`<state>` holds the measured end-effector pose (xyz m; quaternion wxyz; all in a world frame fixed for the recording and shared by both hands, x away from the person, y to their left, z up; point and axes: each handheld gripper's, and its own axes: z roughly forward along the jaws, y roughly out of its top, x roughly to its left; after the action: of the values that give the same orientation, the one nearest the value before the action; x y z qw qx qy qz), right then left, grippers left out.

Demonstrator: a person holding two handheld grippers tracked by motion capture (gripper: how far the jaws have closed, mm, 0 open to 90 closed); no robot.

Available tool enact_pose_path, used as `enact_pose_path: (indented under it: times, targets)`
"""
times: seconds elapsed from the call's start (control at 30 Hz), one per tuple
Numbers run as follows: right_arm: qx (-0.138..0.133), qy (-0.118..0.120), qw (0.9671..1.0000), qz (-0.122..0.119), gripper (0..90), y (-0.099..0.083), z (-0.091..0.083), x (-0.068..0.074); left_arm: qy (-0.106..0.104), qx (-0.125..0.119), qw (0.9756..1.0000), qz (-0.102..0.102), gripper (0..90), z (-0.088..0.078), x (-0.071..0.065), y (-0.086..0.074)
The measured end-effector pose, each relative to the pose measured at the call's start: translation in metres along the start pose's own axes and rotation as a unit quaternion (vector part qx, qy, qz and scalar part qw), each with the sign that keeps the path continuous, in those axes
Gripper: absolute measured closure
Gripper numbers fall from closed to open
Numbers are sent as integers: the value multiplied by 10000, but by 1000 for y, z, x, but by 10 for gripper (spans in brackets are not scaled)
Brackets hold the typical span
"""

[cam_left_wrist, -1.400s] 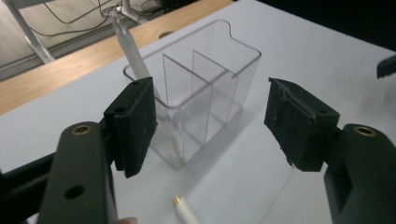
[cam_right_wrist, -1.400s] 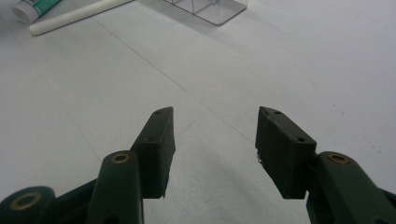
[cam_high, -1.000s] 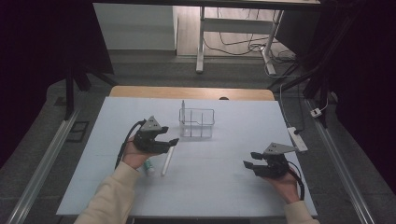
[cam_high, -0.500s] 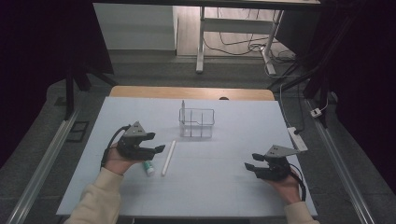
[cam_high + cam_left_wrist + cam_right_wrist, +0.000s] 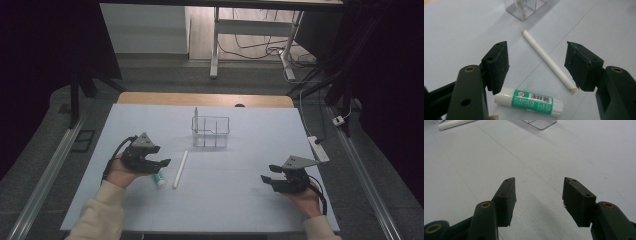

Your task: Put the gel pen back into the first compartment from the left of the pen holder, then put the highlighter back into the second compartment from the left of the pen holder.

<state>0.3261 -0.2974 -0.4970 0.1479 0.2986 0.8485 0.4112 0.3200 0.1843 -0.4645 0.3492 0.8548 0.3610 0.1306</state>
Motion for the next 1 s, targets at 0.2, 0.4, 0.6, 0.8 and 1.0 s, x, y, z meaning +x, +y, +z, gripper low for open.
enact_pose_path:
  times: [0.2,0.4,0.6,0.8,1.0]
  targets:
    - [21,-24,10000,-11,435,0,0,0,-11,174,9998,-86,347,12,-1,2]
    - [14,-27,10000,-4,435,0,0,-1,125,469,9985,-243,343,31,-6,12]
    - [33,-30,10000,-20,435,0,0,0,114,618,9975,-325,338,48,-9,22]
    - [21,-27,10000,-5,435,0,0,0,63,686,9968,-417,335,59,-12,31]
    - [47,-32,10000,-32,435,1,0,0,37,793,9956,-497,339,70,-11,36]
